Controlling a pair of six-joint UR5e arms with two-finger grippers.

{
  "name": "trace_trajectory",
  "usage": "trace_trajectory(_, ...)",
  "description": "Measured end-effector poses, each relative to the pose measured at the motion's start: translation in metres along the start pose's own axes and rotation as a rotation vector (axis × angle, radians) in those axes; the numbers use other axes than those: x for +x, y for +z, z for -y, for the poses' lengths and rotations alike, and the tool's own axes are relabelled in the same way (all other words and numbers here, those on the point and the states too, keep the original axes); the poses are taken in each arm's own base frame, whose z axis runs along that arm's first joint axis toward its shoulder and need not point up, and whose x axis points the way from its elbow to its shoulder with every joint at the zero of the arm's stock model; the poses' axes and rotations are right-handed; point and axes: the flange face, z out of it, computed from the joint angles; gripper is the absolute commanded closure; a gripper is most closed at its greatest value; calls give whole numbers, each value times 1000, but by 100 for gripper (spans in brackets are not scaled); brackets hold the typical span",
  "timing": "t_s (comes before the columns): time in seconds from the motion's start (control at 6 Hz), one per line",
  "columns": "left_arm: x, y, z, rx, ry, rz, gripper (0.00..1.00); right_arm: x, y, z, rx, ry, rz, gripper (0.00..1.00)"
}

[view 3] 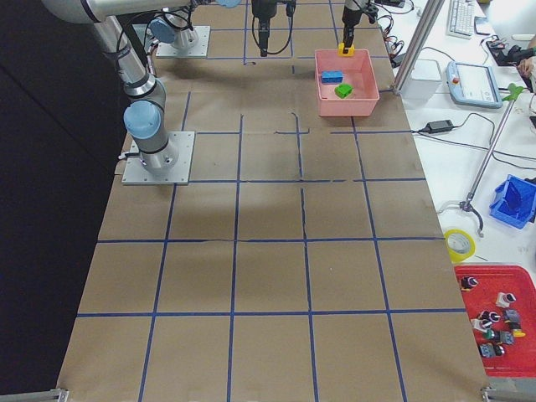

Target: Put all blocks into box

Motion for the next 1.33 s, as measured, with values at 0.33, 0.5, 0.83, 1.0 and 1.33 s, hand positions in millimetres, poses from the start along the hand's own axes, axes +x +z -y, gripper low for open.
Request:
trace_trajectory(0.33,6,13,-3,-13,6,5,0,18,10,5,-11,-26,-47,0)
trace_trajectory(0.5,7,-3,-6,5,5,6,0,27,13,9,-16,-18,-50,0)
trace_trajectory(0.83,-3,-90,-47,36,22,6,0,35,14,12,-17,-7,-49,0)
trace_trajectory(1.0,-29,-135,-84,33,43,10,0,35,14,12,-16,-7,-46,0)
trace_trajectory(1.33,-79,-191,-180,14,72,15,0,35,14,13,-15,-6,-43,0)
